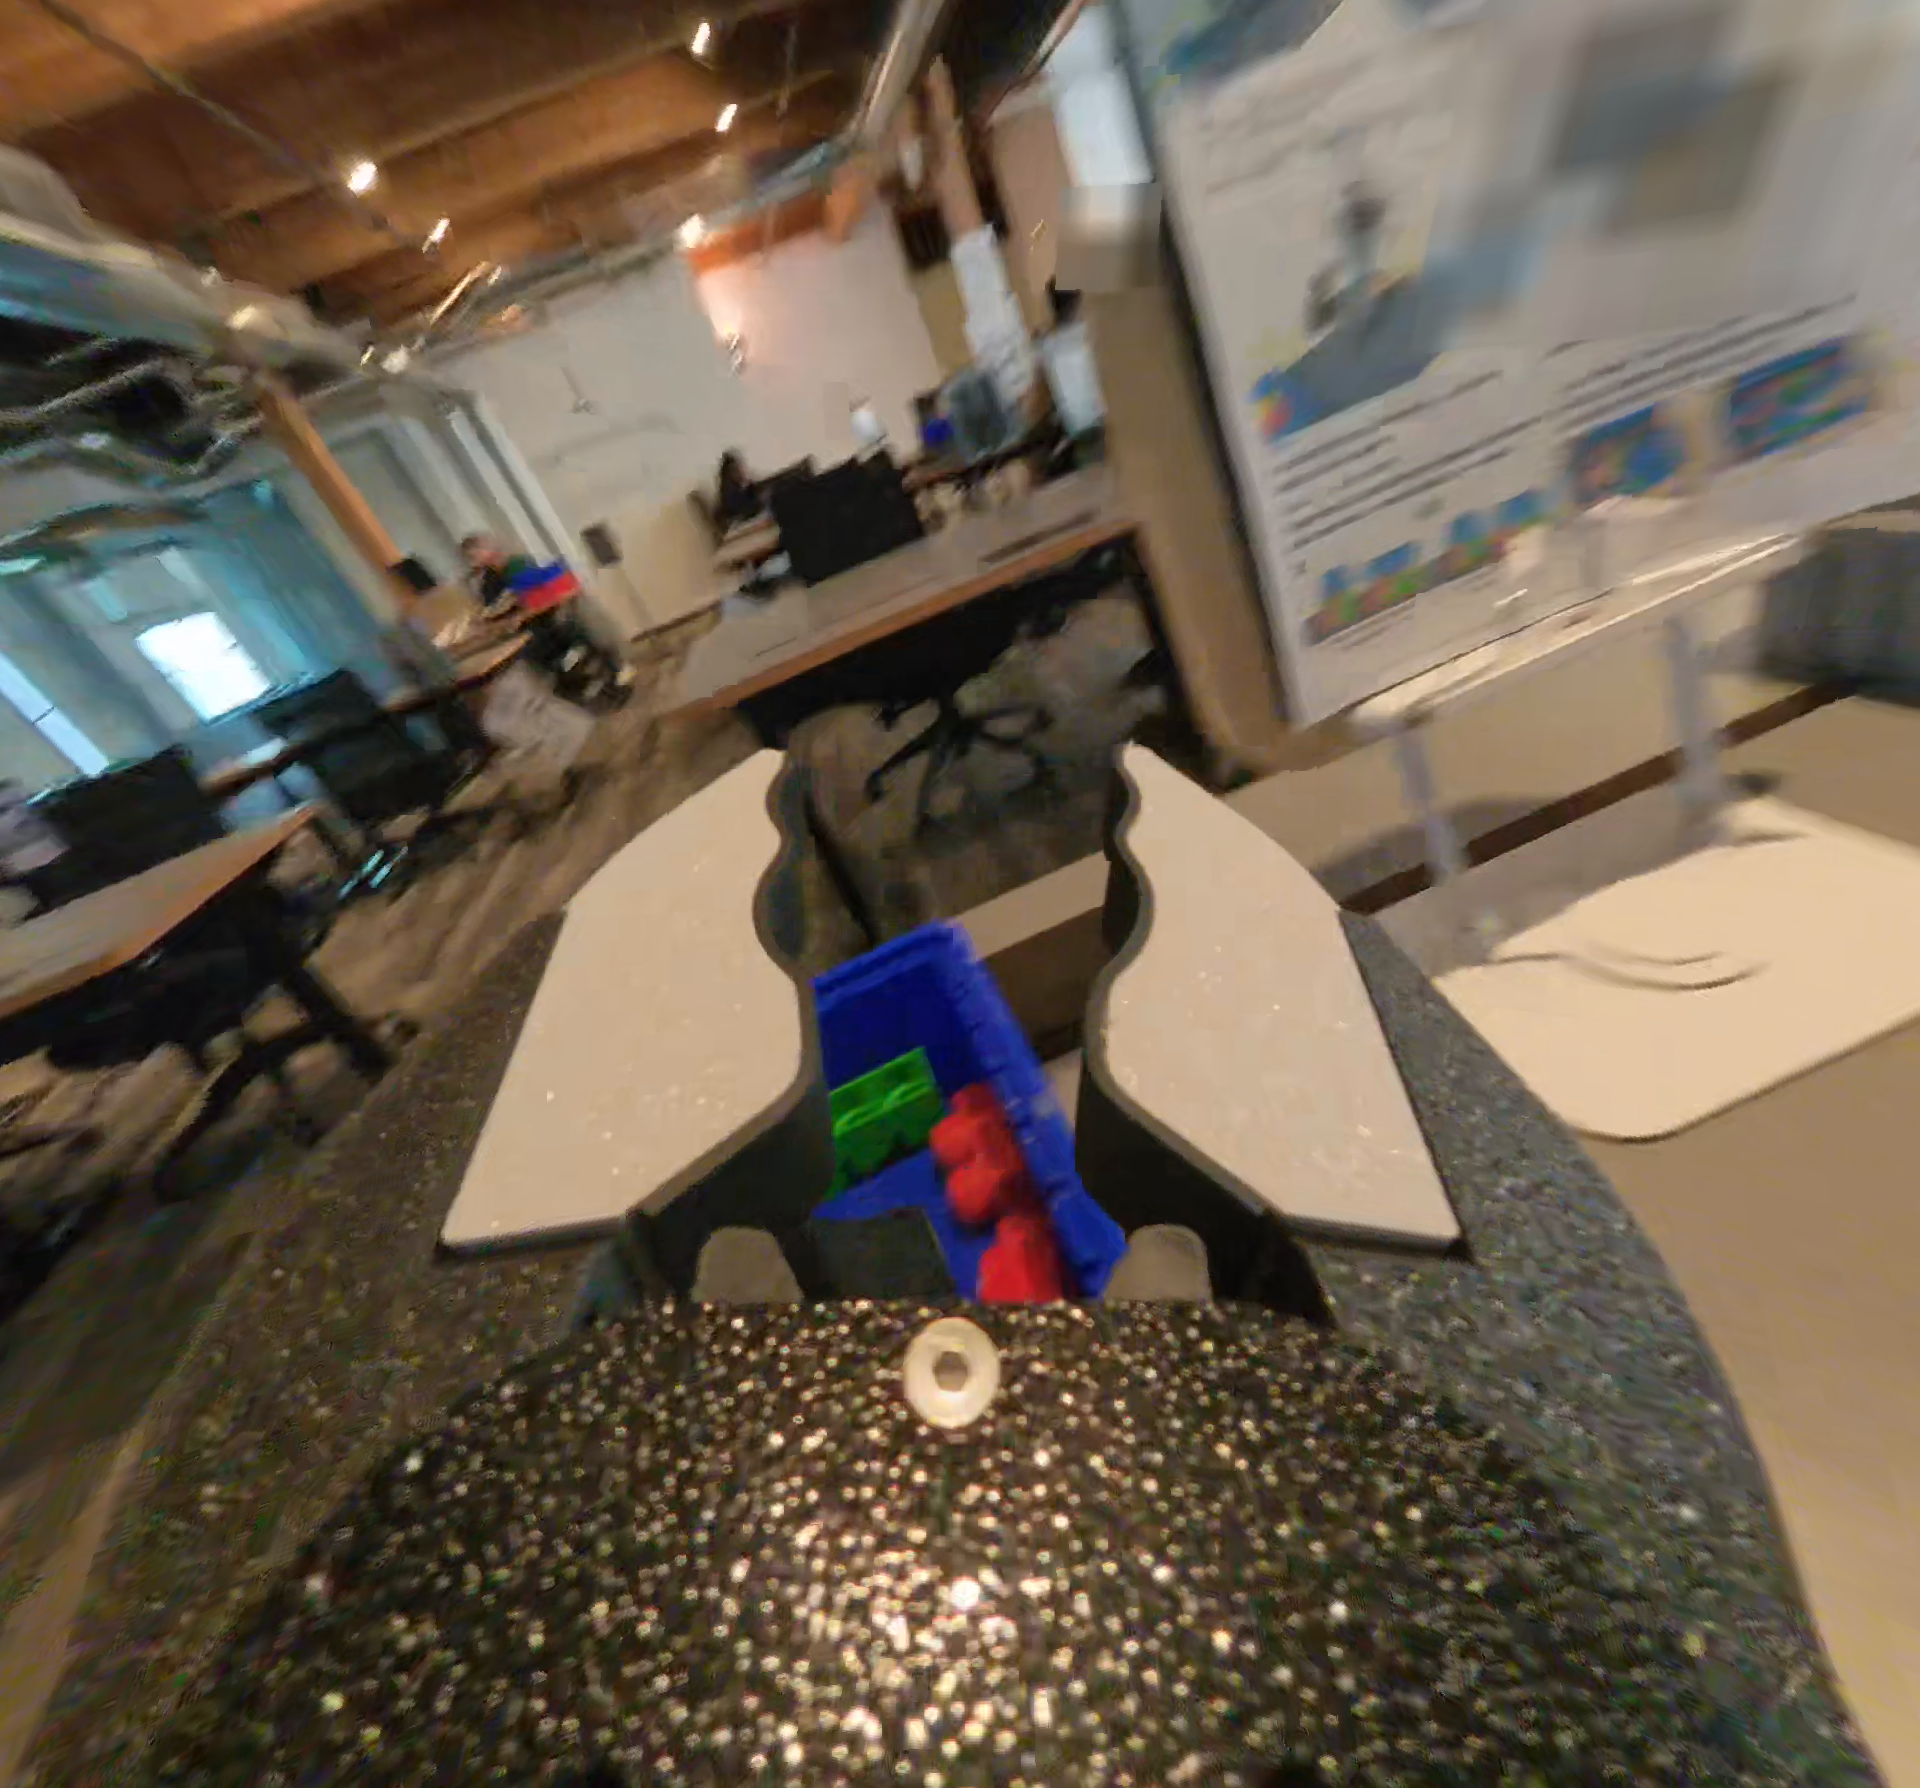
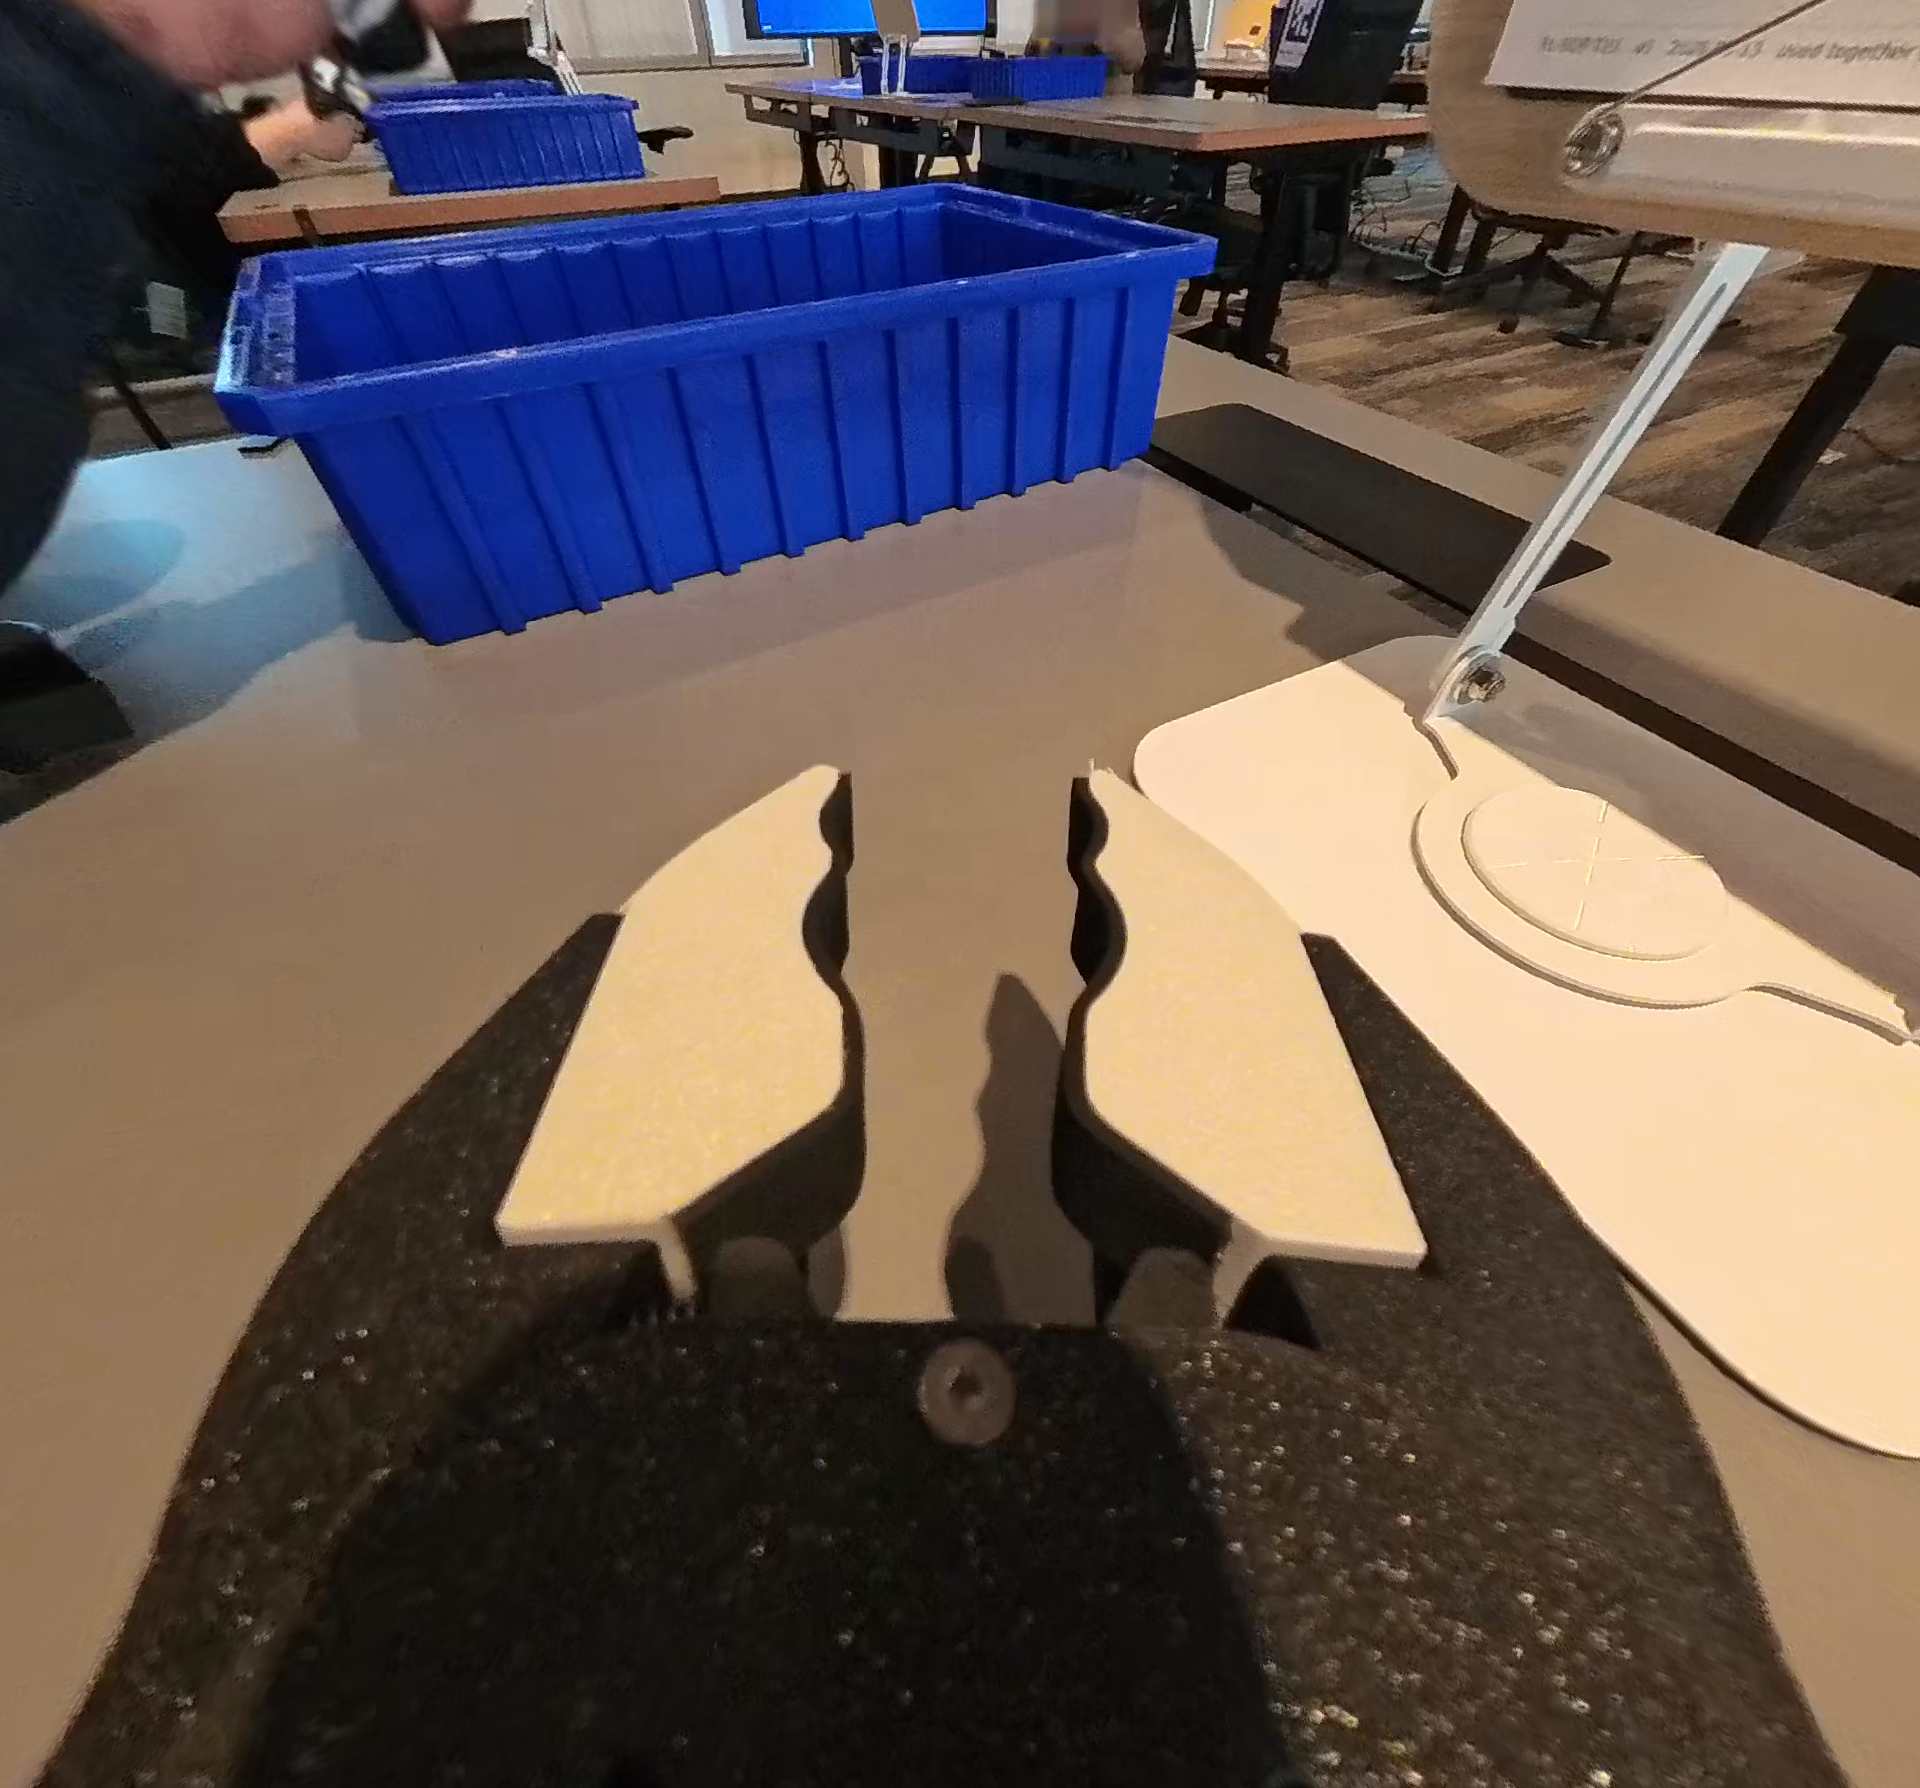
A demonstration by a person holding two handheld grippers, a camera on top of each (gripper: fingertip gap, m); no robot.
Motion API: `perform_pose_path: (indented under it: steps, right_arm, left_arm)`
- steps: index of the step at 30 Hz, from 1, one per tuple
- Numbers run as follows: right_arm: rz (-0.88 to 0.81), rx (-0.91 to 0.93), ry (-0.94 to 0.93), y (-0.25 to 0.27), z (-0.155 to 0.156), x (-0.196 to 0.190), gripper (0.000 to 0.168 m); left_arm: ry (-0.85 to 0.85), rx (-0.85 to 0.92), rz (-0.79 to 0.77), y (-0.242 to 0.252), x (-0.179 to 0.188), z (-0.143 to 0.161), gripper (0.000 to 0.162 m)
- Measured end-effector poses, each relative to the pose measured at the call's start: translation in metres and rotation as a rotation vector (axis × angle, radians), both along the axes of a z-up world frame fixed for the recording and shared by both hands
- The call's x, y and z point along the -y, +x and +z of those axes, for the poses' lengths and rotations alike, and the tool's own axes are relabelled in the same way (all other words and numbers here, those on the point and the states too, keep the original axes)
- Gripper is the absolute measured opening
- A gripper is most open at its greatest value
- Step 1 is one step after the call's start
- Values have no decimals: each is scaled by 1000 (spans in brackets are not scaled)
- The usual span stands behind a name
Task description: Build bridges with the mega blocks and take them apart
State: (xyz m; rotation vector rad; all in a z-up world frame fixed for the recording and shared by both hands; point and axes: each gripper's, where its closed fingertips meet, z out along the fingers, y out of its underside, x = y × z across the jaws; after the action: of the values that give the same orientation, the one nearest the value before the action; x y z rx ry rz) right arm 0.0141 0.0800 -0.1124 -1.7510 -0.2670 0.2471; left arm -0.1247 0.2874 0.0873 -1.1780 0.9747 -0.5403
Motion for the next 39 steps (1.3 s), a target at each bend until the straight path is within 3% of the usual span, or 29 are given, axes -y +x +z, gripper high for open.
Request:
perform_pose_path:
  steps: [3,6,8,13,17,22,24,29,39]
  right_arm:
    - [3,5,1,-1,0,1,40]
    - [14,-7,-5,-1,0,1,39]
    - [26,-20,-13,-2,-1,1,39]
    - [51,-48,-18,-3,0,2,38]
    - [59,-50,-17,-4,0,2,38]
    - [60,-49,-14,-4,0,2,38]
    - [59,-48,-13,-4,0,2,38]
    - [56,-47,-12,-4,0,2,38]
    - [55,-44,-12,-4,0,2,38]
  left_arm:
    - [-81,-81,112,-10,-54,-37,55]
    - [-231,-222,211,-27,-96,-100,57]
    - [-380,-343,228,-37,-101,-132,59]
    - [-469,-400,386,-74,-114,-144,55]
    - [-625,-541,482,-103,-119,-187,56]
    - [-800,-715,429,-109,-103,-238,59]
    - [-806,-742,396,-104,-99,-242,60]
    - [-613,-445,503,-107,-127,-176,56]
    - [-758,-496,530,-134,-127,-208,70]
